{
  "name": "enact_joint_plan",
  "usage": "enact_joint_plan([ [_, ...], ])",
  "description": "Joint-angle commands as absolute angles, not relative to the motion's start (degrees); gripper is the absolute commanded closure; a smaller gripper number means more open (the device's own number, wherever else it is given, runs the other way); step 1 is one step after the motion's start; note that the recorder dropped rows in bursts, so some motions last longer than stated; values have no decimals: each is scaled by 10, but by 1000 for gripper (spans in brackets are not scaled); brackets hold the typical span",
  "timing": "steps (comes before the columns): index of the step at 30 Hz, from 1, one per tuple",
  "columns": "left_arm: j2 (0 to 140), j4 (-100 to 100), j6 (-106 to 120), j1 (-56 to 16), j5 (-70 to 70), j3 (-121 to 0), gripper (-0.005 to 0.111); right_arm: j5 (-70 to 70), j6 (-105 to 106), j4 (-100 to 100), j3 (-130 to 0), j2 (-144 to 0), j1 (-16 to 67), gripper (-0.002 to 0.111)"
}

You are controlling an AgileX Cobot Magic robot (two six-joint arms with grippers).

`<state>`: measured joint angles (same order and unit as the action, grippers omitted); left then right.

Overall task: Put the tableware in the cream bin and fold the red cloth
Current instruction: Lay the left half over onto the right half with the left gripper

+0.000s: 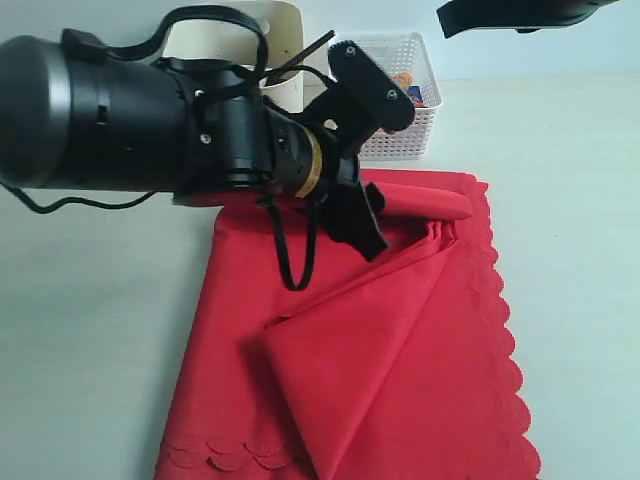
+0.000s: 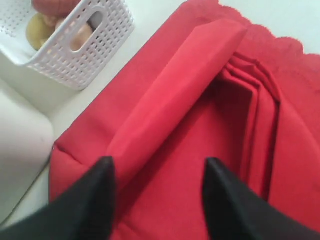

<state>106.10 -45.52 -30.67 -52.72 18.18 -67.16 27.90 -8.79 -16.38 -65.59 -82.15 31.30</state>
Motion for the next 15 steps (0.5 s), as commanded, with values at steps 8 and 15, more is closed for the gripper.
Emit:
enact_joint_plan([
  [8, 1081, -461, -309, -405, 46, -575, 104, 251, -92, -165, -654, -853, 311, 108],
  [15, 1168, -456, -308, -311, -122, -601, 104, 224, -92, -165, -654, -887, 311, 108],
])
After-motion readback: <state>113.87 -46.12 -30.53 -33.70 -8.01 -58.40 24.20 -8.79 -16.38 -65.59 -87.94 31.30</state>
